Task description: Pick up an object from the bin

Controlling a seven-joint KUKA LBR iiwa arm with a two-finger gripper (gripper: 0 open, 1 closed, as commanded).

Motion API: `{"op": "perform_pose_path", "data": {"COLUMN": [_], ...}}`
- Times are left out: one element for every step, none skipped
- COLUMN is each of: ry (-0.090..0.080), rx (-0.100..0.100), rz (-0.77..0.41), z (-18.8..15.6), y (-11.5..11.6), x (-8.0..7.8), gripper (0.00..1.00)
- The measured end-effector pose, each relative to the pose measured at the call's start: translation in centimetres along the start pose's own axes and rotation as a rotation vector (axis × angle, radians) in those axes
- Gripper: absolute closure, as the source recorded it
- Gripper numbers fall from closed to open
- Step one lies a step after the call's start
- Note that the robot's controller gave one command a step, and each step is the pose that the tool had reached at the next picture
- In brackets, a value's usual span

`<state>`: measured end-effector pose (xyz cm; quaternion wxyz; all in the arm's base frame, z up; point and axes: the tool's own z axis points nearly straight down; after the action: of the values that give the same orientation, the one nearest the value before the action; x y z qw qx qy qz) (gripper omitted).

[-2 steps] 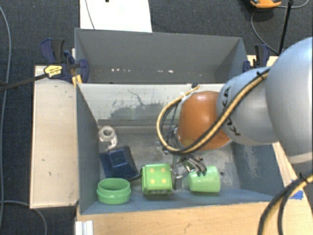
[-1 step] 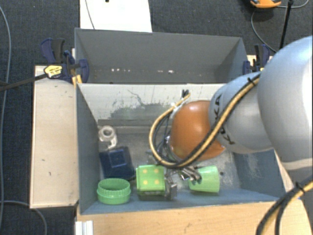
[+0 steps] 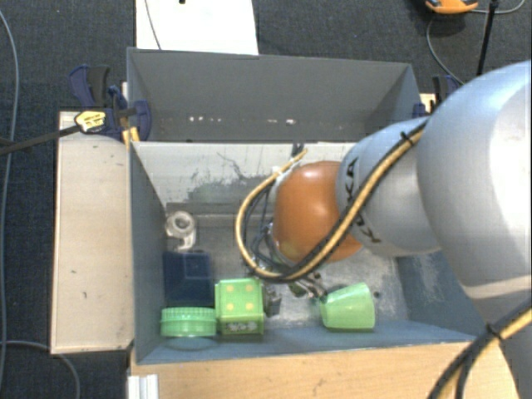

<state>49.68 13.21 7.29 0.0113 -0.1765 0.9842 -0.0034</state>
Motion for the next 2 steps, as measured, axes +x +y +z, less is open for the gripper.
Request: {"op": "perform_pose_path", "data": {"ry": [0.000, 0.010], "rx": [0.000, -0.003], "rz": [0.000, 0.009], "z": [0.0, -3.9], "y": [0.0, -0.3], "x": [0.0, 0.1], "gripper": [1.00, 1.00]}}
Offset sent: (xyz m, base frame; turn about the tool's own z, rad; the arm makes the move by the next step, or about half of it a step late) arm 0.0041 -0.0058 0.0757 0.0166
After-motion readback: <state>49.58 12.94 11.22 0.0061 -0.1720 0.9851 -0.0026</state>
